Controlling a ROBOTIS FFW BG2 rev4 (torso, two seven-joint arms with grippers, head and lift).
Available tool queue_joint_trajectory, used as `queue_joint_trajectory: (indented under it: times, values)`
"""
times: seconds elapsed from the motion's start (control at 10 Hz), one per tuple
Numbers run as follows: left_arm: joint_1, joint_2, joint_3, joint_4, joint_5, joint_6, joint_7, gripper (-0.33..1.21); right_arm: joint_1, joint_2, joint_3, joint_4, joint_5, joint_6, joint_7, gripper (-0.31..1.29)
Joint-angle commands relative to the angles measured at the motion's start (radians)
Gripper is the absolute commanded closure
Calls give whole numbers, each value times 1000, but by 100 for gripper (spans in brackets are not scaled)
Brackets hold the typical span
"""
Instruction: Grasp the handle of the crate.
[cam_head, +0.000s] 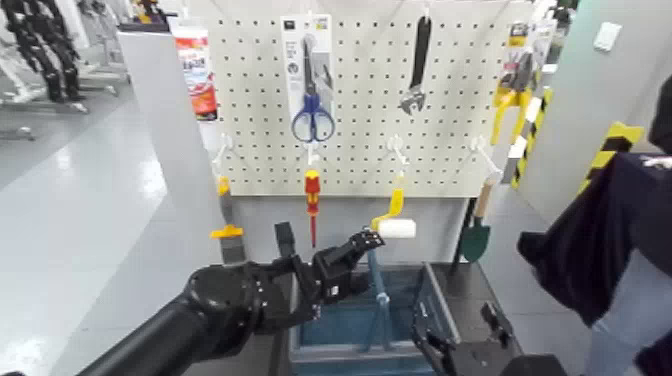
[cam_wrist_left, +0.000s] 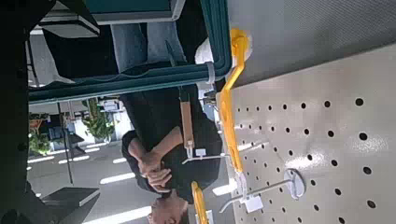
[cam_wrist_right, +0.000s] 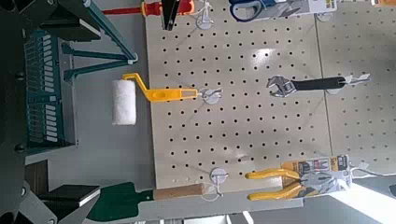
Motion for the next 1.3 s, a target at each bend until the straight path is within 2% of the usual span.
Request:
queue_joint_trajectory:
  times: [0.1,0.3,0.4,0.6,1.3]
  values:
    - [-13,-6,-25,26,15,0,-4,24,-5,-2,2,3,-3,-5,0,14]
    - [-18,-7,-30,40,19,0,-10,94,-6,-4,4,4,-6,-9,0,14]
    - [-21,-7,-30,45,22,0,-10,109,-6,-4,4,6,-8,-13,0,14]
    - [-21,-9,-30,51,22,-2,-10,117,-6,-4,4,6,-9,-14,0,14]
    - [-2,-7,-30,35,21,-7,-19,118,-2,-6,-1,6,-11,-16,0,14]
